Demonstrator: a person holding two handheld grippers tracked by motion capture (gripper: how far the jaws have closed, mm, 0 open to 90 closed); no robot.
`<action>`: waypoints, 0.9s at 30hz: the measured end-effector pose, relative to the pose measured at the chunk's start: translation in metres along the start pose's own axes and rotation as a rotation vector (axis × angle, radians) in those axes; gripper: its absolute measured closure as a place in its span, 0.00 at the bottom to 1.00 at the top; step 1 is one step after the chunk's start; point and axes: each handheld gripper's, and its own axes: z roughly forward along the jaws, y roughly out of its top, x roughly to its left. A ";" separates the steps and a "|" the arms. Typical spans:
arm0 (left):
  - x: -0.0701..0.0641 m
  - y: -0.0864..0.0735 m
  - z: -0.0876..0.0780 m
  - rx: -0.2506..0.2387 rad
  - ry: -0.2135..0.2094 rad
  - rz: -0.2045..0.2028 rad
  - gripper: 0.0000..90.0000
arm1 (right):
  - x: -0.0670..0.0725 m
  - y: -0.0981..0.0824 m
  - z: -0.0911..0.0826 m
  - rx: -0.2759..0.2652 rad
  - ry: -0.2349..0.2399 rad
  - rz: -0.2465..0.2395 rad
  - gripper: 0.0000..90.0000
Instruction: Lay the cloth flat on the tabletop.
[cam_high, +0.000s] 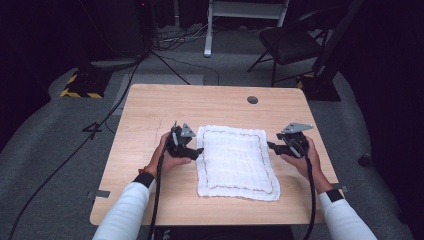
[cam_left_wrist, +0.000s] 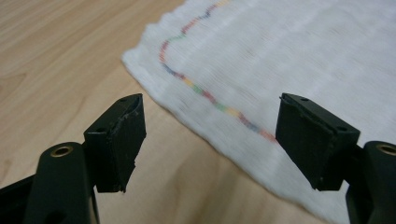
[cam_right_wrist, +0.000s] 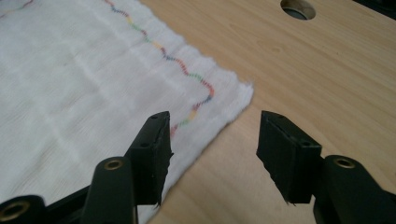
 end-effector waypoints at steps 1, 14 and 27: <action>0.004 0.004 0.005 0.004 0.005 -0.014 0.27 | 0.000 0.000 0.000 0.000 0.000 0.000 0.50; 0.043 0.024 0.063 0.022 0.030 -0.148 0.28 | -0.022 0.020 0.070 0.094 0.011 0.087 0.47; 0.042 0.029 0.070 0.058 0.013 -0.109 0.32 | -0.030 0.020 0.083 0.132 0.069 0.134 0.58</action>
